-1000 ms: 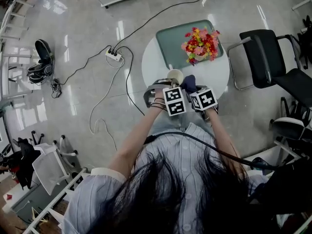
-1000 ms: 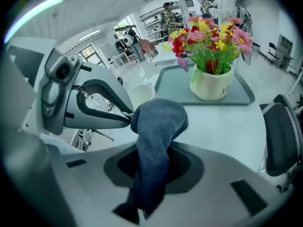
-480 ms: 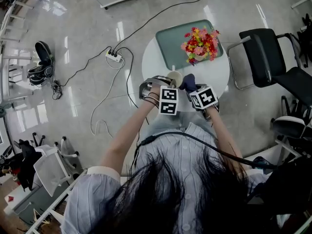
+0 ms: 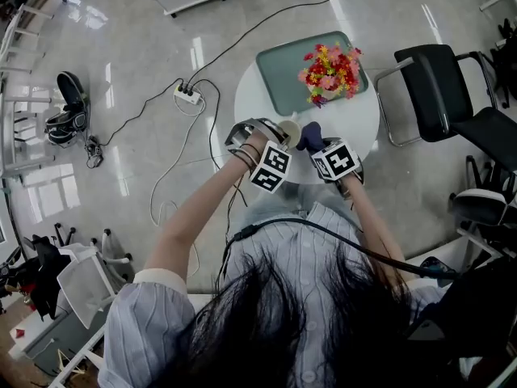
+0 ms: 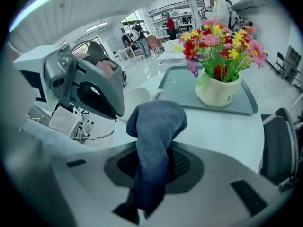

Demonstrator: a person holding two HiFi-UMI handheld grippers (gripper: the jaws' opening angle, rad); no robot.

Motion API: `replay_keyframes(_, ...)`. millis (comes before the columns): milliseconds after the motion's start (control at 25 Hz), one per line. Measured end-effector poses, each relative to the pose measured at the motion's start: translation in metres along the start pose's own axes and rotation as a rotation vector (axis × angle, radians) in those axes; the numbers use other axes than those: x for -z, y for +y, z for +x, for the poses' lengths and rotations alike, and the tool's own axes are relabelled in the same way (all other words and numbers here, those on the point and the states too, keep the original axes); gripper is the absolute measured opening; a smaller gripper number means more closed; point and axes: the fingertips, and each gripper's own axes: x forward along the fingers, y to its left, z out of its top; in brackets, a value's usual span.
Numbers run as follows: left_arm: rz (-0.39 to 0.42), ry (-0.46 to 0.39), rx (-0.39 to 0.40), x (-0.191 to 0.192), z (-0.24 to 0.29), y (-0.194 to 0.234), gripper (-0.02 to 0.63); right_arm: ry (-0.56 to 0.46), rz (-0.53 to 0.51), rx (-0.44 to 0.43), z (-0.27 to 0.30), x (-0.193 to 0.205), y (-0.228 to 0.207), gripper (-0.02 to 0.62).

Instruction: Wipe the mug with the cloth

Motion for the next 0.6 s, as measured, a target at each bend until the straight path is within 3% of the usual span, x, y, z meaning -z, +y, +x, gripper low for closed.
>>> replay_keyframes(160, 0.164, 0.019, -0.013, 0.004, -0.001, -0.003, 0.049, 0.007, -0.004, 0.022, -0.003, 0.002, -0.003, 0.101)
replay_keyframes(240, 0.145, 0.022, -0.025, 0.004, -0.001, -0.001, 0.049, 0.002, 0.000, 0.014, -0.003, 0.002, -0.002, 0.101)
replay_keyframes(320, 0.028, 0.013, -0.032, 0.005, -0.003, 0.002, 0.051, -0.001, 0.003, 0.013, -0.003, 0.001, -0.001, 0.101)
replay_keyframes(480, -0.310, -0.086, -0.046, -0.003, -0.015, 0.006, 0.051, -0.005, 0.015, 0.020, -0.004, 0.002, -0.001, 0.101)
replay_keyframes(600, -0.546, -0.155, -0.100, -0.010, -0.022, 0.015, 0.051, -0.005, 0.050, 0.029, -0.005, 0.006, -0.004, 0.101)
